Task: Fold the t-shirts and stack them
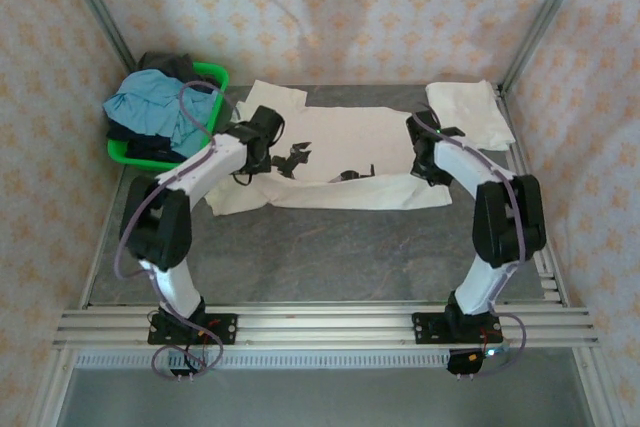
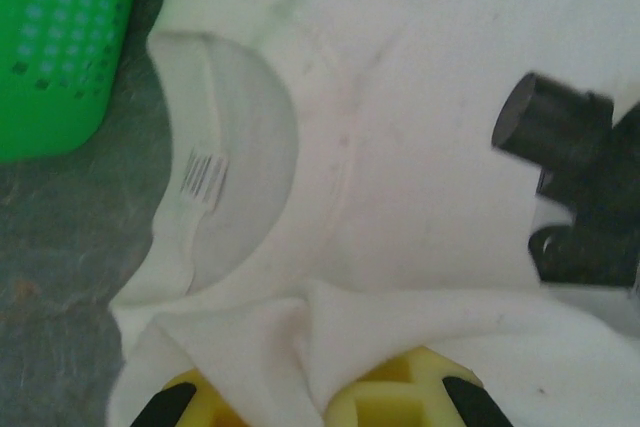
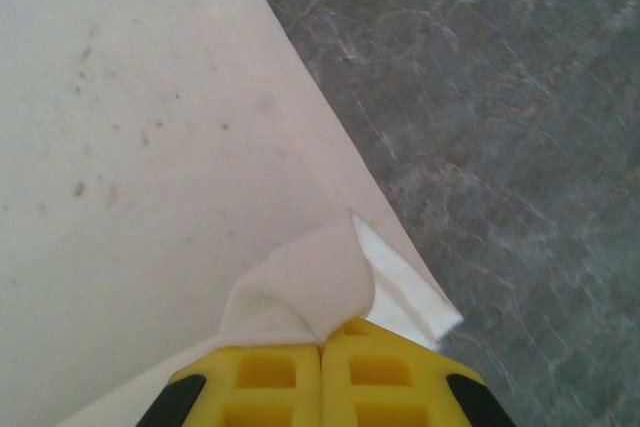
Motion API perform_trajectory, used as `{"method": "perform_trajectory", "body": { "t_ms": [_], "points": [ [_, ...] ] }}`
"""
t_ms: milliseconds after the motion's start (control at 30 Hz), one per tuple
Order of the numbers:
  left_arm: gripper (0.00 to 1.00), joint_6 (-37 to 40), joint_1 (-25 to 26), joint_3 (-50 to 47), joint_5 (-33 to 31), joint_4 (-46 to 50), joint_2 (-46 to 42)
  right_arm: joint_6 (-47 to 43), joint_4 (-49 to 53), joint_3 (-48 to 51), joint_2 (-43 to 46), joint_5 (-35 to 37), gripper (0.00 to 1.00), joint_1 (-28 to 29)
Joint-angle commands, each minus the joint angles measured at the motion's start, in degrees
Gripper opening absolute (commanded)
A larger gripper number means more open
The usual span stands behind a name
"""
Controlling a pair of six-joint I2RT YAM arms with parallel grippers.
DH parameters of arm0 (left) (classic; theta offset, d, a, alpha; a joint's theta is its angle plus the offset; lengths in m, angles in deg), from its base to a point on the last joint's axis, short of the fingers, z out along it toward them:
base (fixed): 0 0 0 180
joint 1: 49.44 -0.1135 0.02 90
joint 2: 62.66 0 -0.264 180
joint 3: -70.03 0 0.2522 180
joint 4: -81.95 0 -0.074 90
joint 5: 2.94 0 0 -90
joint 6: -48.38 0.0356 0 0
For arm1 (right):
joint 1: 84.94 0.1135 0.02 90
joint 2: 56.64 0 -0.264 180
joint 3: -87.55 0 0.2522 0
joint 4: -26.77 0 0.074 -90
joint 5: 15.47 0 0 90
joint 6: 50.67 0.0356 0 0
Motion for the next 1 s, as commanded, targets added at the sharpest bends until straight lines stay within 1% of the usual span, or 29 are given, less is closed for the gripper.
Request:
{"method": "perform_trajectory", "body": {
  "t_ms": [0, 100, 267, 400, 467, 533, 567, 600, 633, 667, 700, 733, 767, 800, 833, 900, 967],
  "points": [
    [0.00, 2.70, -0.92, 5.95, -0.13, 3.25, 4.51, -1.51, 1.61, -3.75, -3.78, 2.81, 0.00, -0.70],
    [0.00, 2.98, -1.46, 8.88, -0.12, 3.69, 7.59, -1.52, 1.75, -4.74, -5.34, 3.96, 0.00, -1.04],
    [0.00, 2.90, -2.58, 12.38, -1.39, 5.40, 9.50, -0.87, 1.74, -3.87, -5.56, 5.46, 0.00, -2.46],
    [0.00, 3.49, -3.72, 15.72, -0.79, 5.98, 11.33, -1.31, 0.89, -4.34, -5.46, 5.40, 0.00, -3.36],
    [0.00, 3.26, -4.18, 18.03, -0.28, 6.60, 13.69, -1.44, 1.26, -5.93, -7.01, 5.04, 0.00, -3.41],
    [0.01, 3.82, -4.19, 19.47, 2.33, 6.45, 16.42, -1.73, 1.49, -7.41, -9.00, 3.92, 0.00, -3.42],
    [0.12, 3.86, -4.19, 20.07, 3.06, 6.56, 17.84, -1.71, 1.91, -8.11, -10.07, 3.83, 0.00, -3.41],
    [0.16, 4.12, -4.19, 20.69, 3.31, 6.79, 18.90, -1.70, 2.15, -8.76, -10.97, 3.84, 0.00, -3.45],
    [0.17, 4.28, -4.28, 21.06, 3.34, 6.96, 19.41, -1.92, 2.61, -9.53, -11.80, 3.94, 0.00, -3.42],
    [0.23, 4.70, -4.48, 21.33, 3.57, 7.03, 19.50, -2.07, 3.40, -10.53, -12.46, 4.18, 0.06, -3.43],
    [0.28, 5.21, -4.75, 21.56, 4.31, 7.33, 19.26, -1.94, 4.48, -11.56, -12.79, 4.61, 0.14, -3.40],
    [0.33, 5.27, -5.09, 21.87, 4.78, 7.78, 18.72, -1.99, 5.29, -12.07, -12.75, 4.81, 0.18, -3.42],
    [0.37, 5.32, -5.39, 21.61, 4.79, 8.04, 17.65, -1.89, 5.73, -12.14, -12.10, 5.10, 0.25, -3.36],
    [0.40, 5.38, -5.72, 20.64, 4.74, 7.70, 16.09, -1.74, 5.76, -11.48, -10.85, 5.70, 0.37, -3.38],
    [0.43, 5.36, -6.01, 19.30, 4.81, 7.19, 14.33, -1.42, 5.71, -10.71, -9.48, 6.32, 0.43, -3.42],
    [0.51, 5.25, -6.65, 15.45, 4.71, 6.05, 10.20, -0.65, 5.16, -8.04, -5.91, 6.63, 0.46, -3.34],
    [0.59, 4.74, -6.99, 11.36, 4.23, 5.35, 6.22, -0.19, 3.06, -4.26, -2.14, 5.28, 0.48, -2.78]
  ]
}}
